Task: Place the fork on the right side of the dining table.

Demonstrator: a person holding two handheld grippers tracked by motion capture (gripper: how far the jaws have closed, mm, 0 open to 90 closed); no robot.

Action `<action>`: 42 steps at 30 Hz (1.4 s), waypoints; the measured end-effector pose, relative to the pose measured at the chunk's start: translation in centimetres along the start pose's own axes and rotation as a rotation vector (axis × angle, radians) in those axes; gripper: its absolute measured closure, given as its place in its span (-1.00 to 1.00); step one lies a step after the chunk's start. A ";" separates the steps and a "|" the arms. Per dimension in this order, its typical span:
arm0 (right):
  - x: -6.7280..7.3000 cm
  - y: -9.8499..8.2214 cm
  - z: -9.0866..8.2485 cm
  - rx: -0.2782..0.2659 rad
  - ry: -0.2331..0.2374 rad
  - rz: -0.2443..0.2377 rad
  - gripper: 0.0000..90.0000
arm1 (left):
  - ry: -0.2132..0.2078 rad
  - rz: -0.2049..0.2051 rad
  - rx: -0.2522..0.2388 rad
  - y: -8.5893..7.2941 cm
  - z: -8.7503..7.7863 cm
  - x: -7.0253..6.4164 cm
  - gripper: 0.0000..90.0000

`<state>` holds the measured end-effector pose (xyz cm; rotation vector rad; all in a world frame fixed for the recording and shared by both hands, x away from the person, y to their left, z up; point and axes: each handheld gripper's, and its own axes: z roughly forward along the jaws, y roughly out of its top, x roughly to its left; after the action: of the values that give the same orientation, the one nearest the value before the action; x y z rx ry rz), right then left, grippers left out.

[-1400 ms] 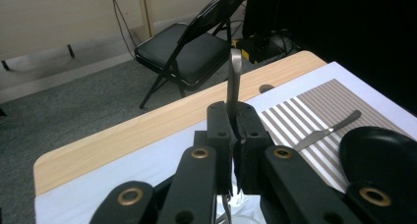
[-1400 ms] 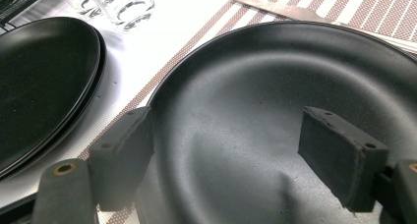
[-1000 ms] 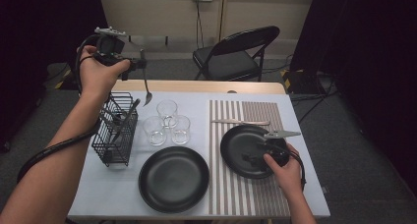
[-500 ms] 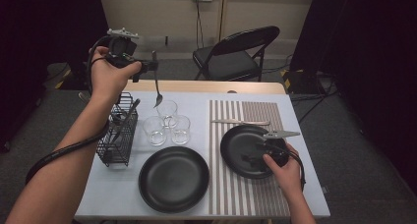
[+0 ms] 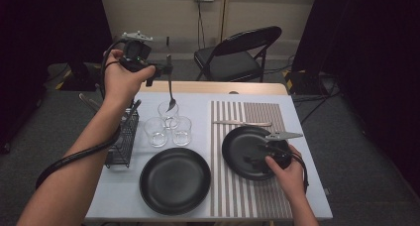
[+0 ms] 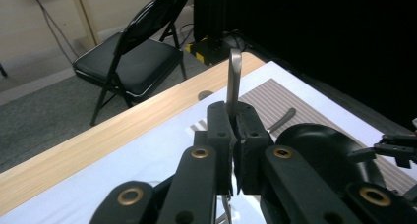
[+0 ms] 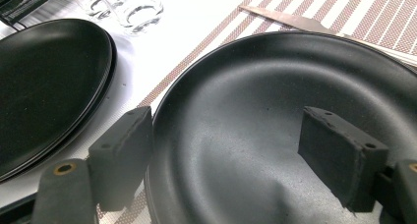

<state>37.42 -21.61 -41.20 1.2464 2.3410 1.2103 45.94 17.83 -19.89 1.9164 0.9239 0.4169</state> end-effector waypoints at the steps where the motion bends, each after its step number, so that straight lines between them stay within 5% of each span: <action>1: 0.0 0.0 0.0 -0.001 -0.002 0.000 -0.55 | -0.006 0.005 0.002 0.0 0.1 -0.2 0.93; 17: 0.6 0.1 0.1 -0.003 0.009 -0.011 -0.55 | -0.086 0.029 0.000 -0.2 1.8 -3.3 0.93; 42: 1.2 0.6 -0.5 -0.010 0.020 -0.032 -0.55 | -0.199 0.013 0.025 -3.1 5.4 -7.3 0.93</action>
<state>36.81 -20.79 -40.26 1.1944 2.3564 1.2287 43.18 9.98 -24.63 1.9476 0.7902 0.2181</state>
